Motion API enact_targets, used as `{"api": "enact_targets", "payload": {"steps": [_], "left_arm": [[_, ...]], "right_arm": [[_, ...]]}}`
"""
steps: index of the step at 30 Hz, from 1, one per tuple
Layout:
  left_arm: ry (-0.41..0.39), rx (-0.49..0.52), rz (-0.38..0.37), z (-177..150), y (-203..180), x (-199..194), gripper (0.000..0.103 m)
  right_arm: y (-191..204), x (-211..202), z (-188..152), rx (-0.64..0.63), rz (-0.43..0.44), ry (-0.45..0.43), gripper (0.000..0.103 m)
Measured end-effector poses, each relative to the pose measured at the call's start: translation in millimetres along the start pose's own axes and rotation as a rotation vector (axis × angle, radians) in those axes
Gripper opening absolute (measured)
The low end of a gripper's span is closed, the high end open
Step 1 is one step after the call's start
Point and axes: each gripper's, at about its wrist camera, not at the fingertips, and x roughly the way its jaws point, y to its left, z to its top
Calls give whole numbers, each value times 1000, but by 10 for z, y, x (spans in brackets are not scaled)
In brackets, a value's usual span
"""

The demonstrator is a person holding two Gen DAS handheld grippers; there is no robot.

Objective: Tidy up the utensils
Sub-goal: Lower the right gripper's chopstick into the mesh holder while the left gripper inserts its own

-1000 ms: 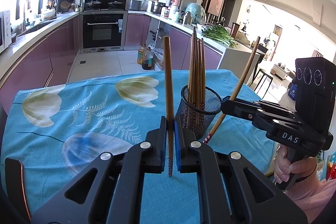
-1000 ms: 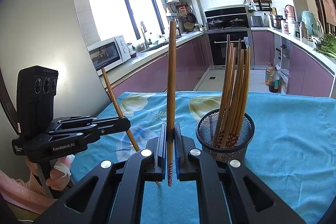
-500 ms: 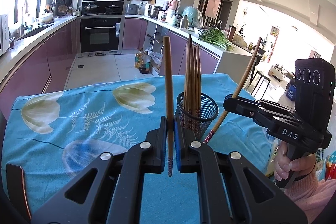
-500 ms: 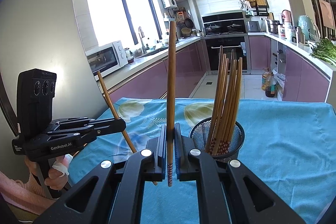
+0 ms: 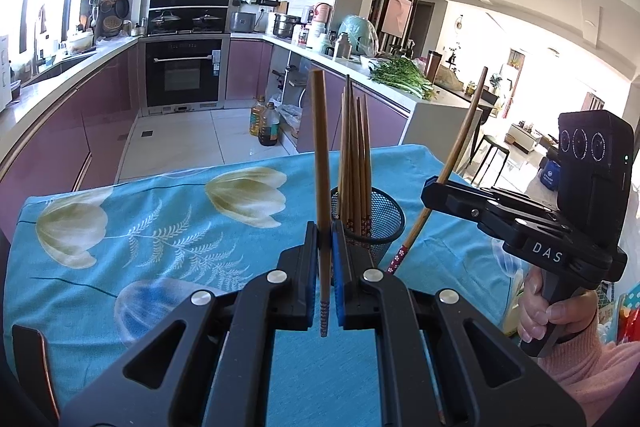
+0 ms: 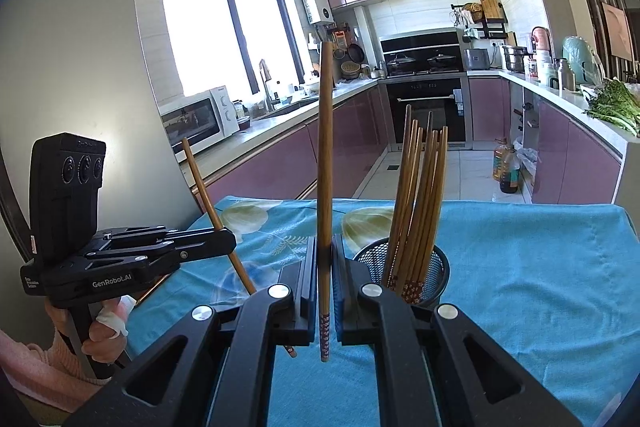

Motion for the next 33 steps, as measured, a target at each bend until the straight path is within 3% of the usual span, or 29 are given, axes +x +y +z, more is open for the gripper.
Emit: {"api": "enact_targets", "payload": {"steps": [33], "left_arm": [[-44, 58, -53, 355, -230, 18, 8]], "right_arm": [[-104, -4, 137, -10, -18, -57, 6]]}}
